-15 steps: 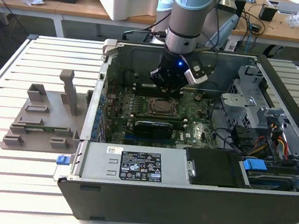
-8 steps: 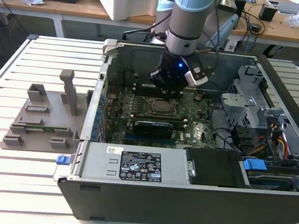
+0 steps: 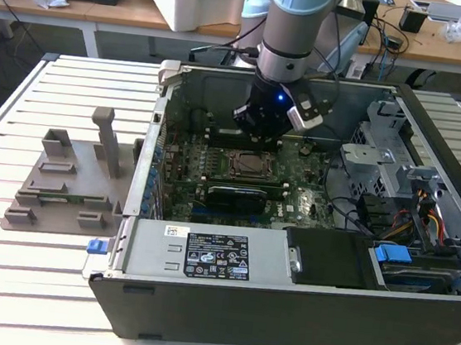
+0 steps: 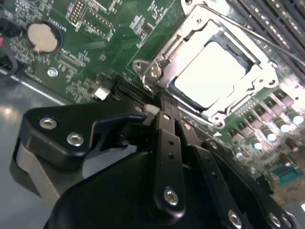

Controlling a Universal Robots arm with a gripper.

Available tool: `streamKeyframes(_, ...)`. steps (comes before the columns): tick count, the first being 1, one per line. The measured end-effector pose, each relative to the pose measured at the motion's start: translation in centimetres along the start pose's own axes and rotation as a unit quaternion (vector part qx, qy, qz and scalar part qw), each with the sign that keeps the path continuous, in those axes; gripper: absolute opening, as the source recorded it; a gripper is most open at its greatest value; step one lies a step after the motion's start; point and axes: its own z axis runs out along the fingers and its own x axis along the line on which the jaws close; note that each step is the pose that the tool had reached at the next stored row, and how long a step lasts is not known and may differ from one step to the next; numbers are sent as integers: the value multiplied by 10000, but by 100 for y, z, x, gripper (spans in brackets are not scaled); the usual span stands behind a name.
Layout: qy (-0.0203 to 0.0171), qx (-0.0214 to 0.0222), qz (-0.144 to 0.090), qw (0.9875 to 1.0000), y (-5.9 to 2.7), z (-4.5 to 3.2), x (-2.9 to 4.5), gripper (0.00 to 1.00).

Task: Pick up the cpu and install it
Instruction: 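Install the first cpu locking lever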

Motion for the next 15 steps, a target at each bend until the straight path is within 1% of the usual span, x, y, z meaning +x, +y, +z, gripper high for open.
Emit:
streamKeyframes(1, 1, 10, 0, 10000, -2, -12, 1, 11)
streamKeyframes(2, 3, 30, 1, 10000, -10, -16, 2, 11)
streamKeyframes(3, 7, 64, 2, 10000, -26, -18, 4, 11)
streamKeyframes(4, 16, 128, 4, 9999, -53, -20, 7, 11)
streamKeyframes(5, 27, 217, 7, 9998, -88, -22, 12, 11)
streamKeyframes(6, 34, 274, 9, 9996, -110, -24, 15, 11)
streamKeyframes(7, 43, 339, 11, 9994, -145, -27, 19, 11)
streamKeyframes(8, 47, 373, 12, 9993, -177, -29, 23, 11)
streamKeyframes(9, 49, 389, 13, 9992, -209, -31, 27, 11)
streamKeyframes(10, 49, 390, 13, 9992, -233, -34, 31, 11)
streamKeyframes(11, 49, 390, 14, 9992, -240, -141, 35, 11)
streamKeyframes(13, 48, 389, 14, 9992, -229, -298, 39, 11)
streamKeyframes(14, 49, 391, 13, 9992, -225, -367, 41, 11)
streamKeyframes(15, 49, 391, 14, 9992, -221, -413, 42, 11)
